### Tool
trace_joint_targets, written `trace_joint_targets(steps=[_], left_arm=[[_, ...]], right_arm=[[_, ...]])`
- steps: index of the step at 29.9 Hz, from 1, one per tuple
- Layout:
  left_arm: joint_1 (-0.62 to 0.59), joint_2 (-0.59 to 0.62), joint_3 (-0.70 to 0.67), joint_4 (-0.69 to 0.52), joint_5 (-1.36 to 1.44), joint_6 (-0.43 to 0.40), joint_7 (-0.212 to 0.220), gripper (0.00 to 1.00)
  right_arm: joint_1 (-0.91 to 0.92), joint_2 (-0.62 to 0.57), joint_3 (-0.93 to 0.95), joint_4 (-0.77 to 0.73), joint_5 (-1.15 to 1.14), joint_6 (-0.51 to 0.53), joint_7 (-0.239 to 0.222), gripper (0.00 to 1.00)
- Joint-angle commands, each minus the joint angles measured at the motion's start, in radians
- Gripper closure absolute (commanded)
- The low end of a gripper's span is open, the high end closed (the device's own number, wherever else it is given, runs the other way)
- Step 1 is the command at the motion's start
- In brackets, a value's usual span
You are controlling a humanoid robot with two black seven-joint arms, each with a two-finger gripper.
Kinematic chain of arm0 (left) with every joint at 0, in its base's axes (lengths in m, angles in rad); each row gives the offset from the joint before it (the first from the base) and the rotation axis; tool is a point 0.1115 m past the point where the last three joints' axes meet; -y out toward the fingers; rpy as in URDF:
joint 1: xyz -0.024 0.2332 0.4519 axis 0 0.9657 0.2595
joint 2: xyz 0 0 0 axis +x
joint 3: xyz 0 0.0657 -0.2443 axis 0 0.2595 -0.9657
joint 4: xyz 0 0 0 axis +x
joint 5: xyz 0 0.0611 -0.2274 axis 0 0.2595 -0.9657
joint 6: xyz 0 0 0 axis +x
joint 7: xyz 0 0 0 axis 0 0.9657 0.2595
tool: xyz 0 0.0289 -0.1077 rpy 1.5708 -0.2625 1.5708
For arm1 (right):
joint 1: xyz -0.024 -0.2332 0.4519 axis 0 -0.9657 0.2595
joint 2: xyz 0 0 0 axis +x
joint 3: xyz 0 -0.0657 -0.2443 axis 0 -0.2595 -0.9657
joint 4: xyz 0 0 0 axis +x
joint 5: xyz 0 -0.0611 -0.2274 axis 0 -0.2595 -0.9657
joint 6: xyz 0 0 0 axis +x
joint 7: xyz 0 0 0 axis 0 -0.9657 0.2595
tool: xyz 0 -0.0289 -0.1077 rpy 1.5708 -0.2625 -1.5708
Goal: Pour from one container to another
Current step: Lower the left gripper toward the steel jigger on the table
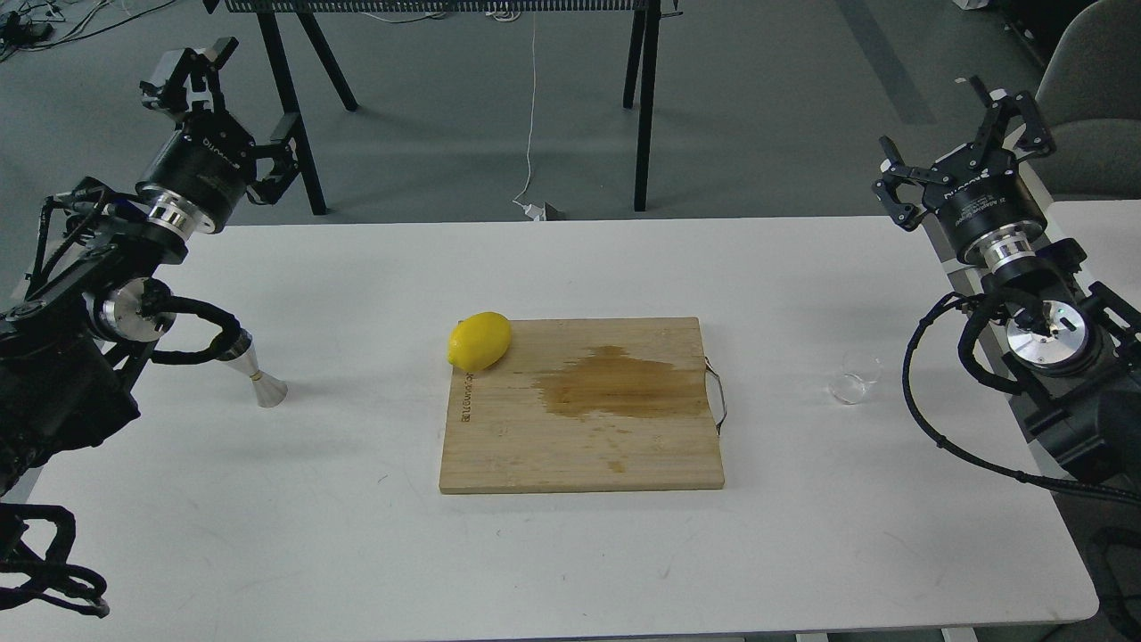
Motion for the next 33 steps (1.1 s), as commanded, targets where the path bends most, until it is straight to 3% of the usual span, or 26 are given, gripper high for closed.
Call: trace_joint_targets(steps=[1, 15, 25, 33], left_arm=[[0.000, 0.000, 0.000, 0.000, 0.000, 0.000, 0.000, 0.00], [0.020, -0.002, -0.008, 0.005, -0.069, 0.000, 0.000, 0.00], [0.015, 0.136, 0.008, -0.002, -0.059, 0.000, 0.000, 0.00], [0.017, 0.145, 0.061, -0.006, 0.074, 0.000, 0.000, 0.00]], right_arm=[[0.000, -0.001, 0.001, 0.000, 0.000, 0.000, 0.000, 0.00], [0.002, -0.010, 0.002, 0.001, 0.000, 0.000, 0.000, 0.00], [0.002, -0.025, 0.011, 0.001, 0.000, 0.000, -0.008, 0.00], [0.006, -0.013, 0.034, 0.000, 0.002, 0.000, -0.017, 0.00]])
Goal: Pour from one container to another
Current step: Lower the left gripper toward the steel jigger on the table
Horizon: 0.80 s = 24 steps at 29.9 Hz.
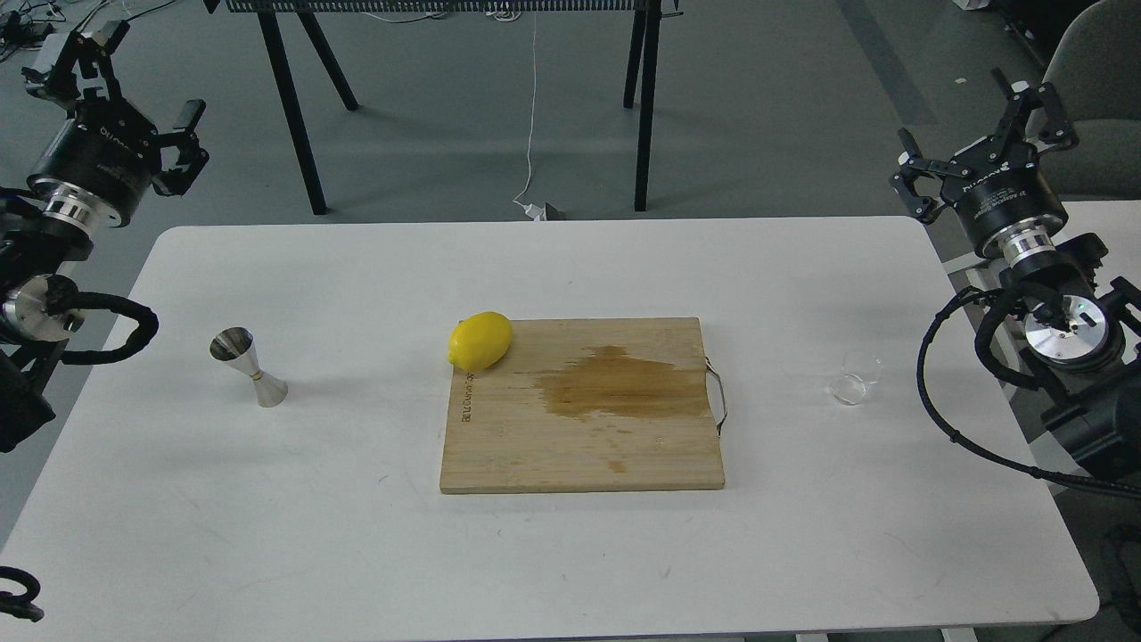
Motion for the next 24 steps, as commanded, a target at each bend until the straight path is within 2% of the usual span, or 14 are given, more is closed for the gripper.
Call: trace_joint_targets(steps=[1, 5, 7, 8, 12, 14, 16, 22, 24], left_arm=[[-0.003, 0.002, 0.035, -0.003, 0.123, 0.000, 0.000, 0.00], [-0.004, 0.018, 0.033, -0.031, 0.322, 0.000, 0.000, 0.00], [-0.003, 0.036, 0.033, -0.098, 0.381, 0.000, 0.000, 0.00], [0.000, 0.057, 0.035, -0.143, 0.390, 0.025, 0.000, 0.00], [0.005, 0.136, 0.044, -0.315, 0.421, 0.162, 0.000, 0.00], [0.005, 0.151, 0.044, -0.356, 0.470, 0.234, 0.000, 0.00], [0.007, 0.156, 0.044, -0.367, 0.533, 0.326, 0.000, 0.00], [0.074, 0.150, 0.058, -0.392, 0.761, 0.683, 0.000, 0.00], [0.108, 0.150, 0.067, -0.393, 0.798, 0.746, 0.000, 0.00]], right_arm=[[0.006, 0.011, 0.006, -0.001, 0.000, 0.000, -0.002, 0.00], [0.009, 0.014, 0.004, -0.001, 0.000, 0.000, -0.005, 0.00], [0.007, 0.013, 0.003, -0.003, -0.001, 0.000, -0.005, 0.00], [0.009, 0.012, 0.000, -0.003, -0.001, 0.000, -0.005, 0.00], [0.006, 0.012, -0.003, -0.007, -0.001, 0.000, -0.004, 0.00], [0.006, 0.012, -0.006, -0.010, -0.001, 0.000, -0.002, 0.00], [0.006, 0.012, -0.008, -0.010, -0.001, 0.000, -0.002, 0.00], [0.001, 0.012, -0.006, -0.010, -0.001, 0.000, -0.002, 0.00], [0.000, 0.012, -0.006, -0.010, -0.001, 0.000, -0.002, 0.00]])
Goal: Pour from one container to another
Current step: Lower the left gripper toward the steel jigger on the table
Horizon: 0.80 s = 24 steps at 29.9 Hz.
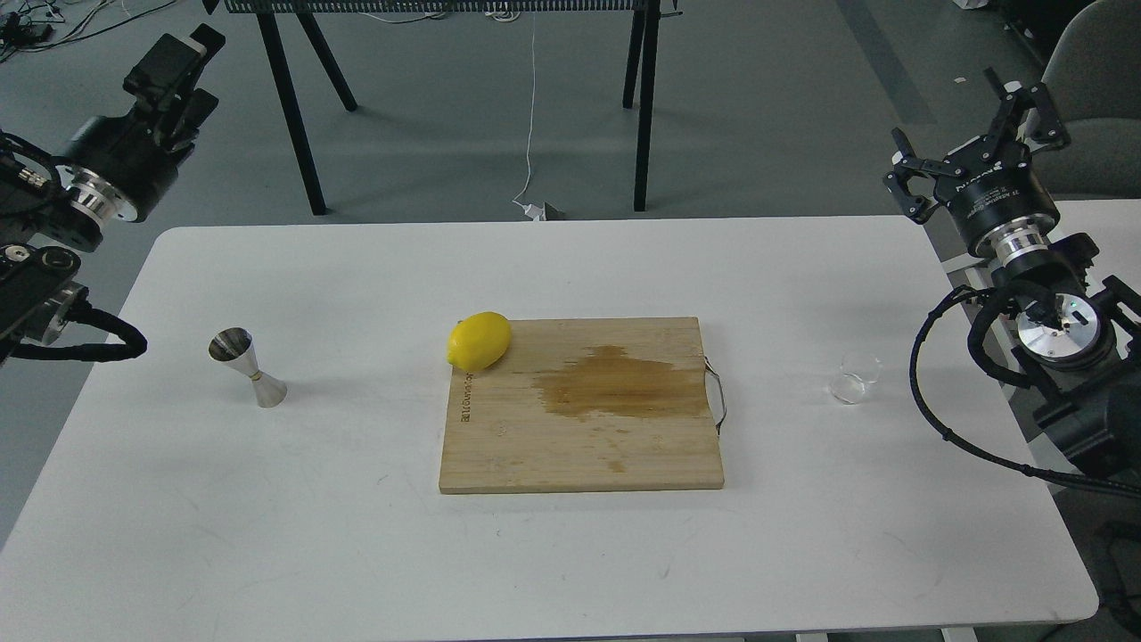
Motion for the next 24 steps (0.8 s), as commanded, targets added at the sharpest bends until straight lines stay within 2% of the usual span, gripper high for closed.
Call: trace_joint_targets(steps=[1, 6, 14, 17, 24], left_arm=[[0.059, -0.001, 0.012, -0.007, 0.074, 0.129, 0.000, 0.00], [0.119, 0.007, 0.014, -0.007, 0.076, 0.181, 0.000, 0.00], [0.155, 0.050, 0.014, -0.005, 0.070, 0.173, 0.000, 0.00], [0.190, 0.048, 0.014, -0.007, 0.080, 0.195, 0.000, 0.00], [0.198, 0.042, 0.038, -0.005, 0.122, 0.343, 0.000, 0.00]], right_arm=[[-0.003, 0.000, 0.001, 0.000, 0.000, 0.000, 0.000, 0.00], [-0.006, 0.002, -0.001, 0.000, 0.000, 0.000, 0.000, 0.00], [-0.006, 0.008, -0.002, 0.000, 0.000, 0.000, 0.003, 0.00], [-0.006, 0.010, -0.002, -0.001, 0.000, 0.000, 0.005, 0.00], [-0.009, 0.010, -0.002, -0.003, -0.002, 0.000, 0.005, 0.00]])
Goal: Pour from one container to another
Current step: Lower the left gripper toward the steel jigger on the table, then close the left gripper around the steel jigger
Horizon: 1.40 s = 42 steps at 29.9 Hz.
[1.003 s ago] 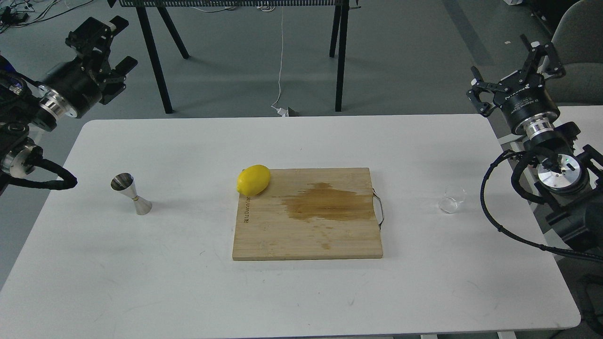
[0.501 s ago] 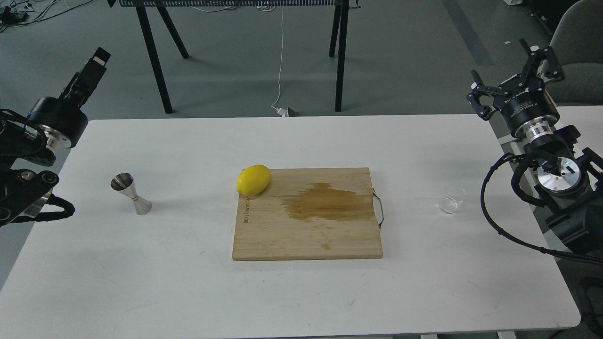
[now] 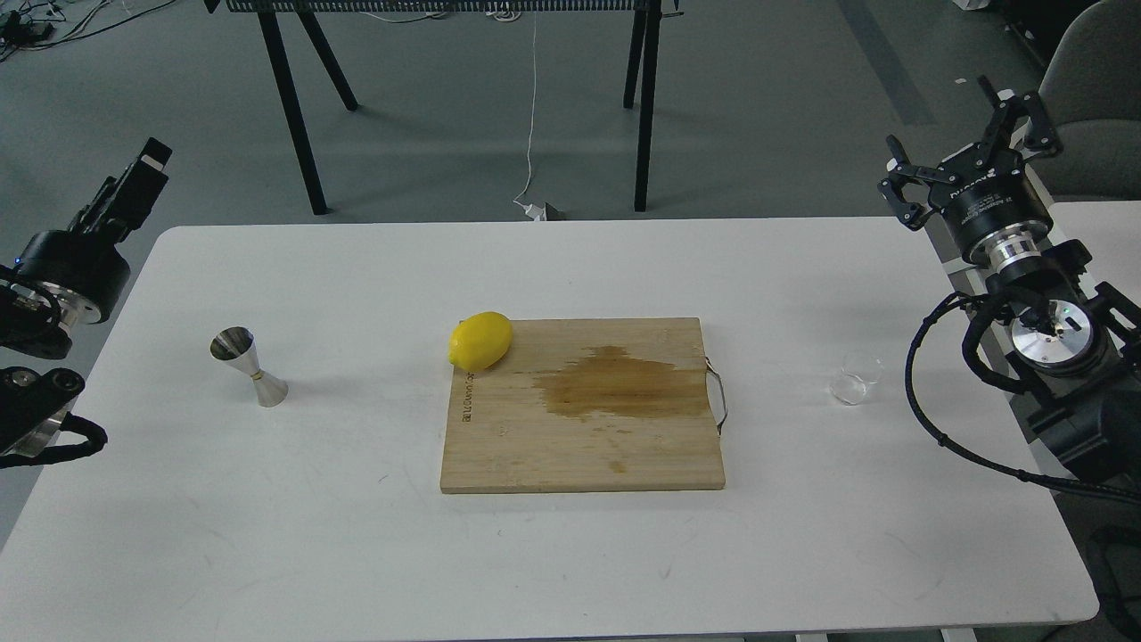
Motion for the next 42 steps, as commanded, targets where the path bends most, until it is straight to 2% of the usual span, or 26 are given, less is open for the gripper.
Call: trace_joint_targets(steps=[1, 16, 21, 26, 42], left_arm=[[0.001, -0.006, 0.013, 0.001, 0.035, 0.059, 0.000, 0.00], [0.074, -0.043, 0.040, 0.020, 0.127, 0.059, 0.000, 0.00], [0.078, -0.045, 0.043, 0.072, 0.135, 0.059, 0.000, 0.00], [0.078, -0.097, 0.046, 0.135, 0.143, 0.059, 0.000, 0.00], [0.128, -0.143, 0.063, 0.157, 0.198, 0.059, 0.000, 0.00]], right_arm=[[-0.001, 0.000, 0.000, 0.000, 0.000, 0.000, 0.000, 0.00], [-0.023, 0.000, 0.000, 0.001, 0.000, 0.000, 0.000, 0.00], [-0.024, 0.000, 0.000, 0.001, 0.000, 0.000, 0.001, 0.00], [-0.026, 0.000, 0.000, 0.000, -0.001, 0.000, 0.001, 0.00], [-0.046, 0.000, 0.002, 0.001, 0.000, 0.000, 0.003, 0.00]])
